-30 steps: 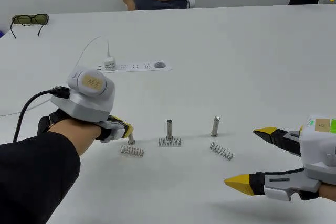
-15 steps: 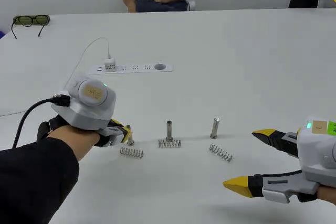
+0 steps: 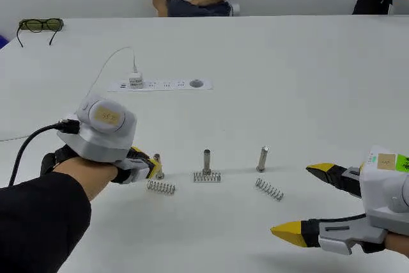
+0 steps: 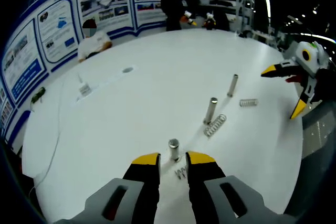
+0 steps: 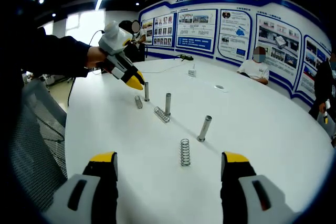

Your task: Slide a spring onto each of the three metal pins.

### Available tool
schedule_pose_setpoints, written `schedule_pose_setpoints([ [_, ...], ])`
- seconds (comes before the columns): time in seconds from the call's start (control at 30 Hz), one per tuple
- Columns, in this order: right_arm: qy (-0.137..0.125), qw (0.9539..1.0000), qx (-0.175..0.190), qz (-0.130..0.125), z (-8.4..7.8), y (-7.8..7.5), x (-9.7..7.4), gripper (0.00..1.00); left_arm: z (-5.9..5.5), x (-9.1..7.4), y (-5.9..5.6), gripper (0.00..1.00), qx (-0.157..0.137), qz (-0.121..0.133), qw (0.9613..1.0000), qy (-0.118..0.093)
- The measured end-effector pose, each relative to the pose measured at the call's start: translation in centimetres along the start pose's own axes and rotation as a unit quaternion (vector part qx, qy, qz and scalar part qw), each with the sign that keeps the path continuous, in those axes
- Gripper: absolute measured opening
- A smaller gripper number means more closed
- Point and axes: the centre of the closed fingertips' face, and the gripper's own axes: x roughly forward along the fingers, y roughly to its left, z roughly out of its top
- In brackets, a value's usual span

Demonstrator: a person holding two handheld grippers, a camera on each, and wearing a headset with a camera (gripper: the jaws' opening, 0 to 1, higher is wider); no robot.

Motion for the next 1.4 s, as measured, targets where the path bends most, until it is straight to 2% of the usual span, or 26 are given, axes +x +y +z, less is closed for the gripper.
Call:
schedule_pose_setpoints([
  [0.33, 0.003, 1.0, -0.003, 0.004, -0.1, 0.3, 0.1, 0.82, -1.4, -0.7, 0.3, 0.24, 0.002, -0.002, 1.0, 0.005],
  [0.67, 0.004, 1.0, -0.004, 0.007, 0.0, 0.5, 0.1, 0.81, -2.2, -0.9, -0.2, 0.26, 0.008, -0.013, 0.9999, 0.006],
  [1.0, 0.021, 0.9995, -0.012, 0.02, 0.0, 1.4, 0.4, 0.76, -3.3, -1.5, -0.4, 0.27, -0.004, -0.019, 0.9998, -0.002],
  [1.2, 0.027, 0.9993, -0.014, 0.024, -0.4, 1.6, 0.5, 0.75, -3.3, -1.3, -0.7, 0.31, 0.021, -0.034, 0.9992, -0.008],
  [1.3, 0.028, 0.9992, -0.013, 0.024, -0.5, 1.6, 0.5, 0.75, -3.0, -1.1, -0.9, 0.32, 0.041, -0.049, 0.9979, -0.011],
  [1.4, 0.029, 0.9993, -0.012, 0.023, -0.5, 1.5, 0.5, 0.75, -3.1, -0.6, -1.1, 0.32, 0.058, -0.061, 0.9964, -0.005],
])
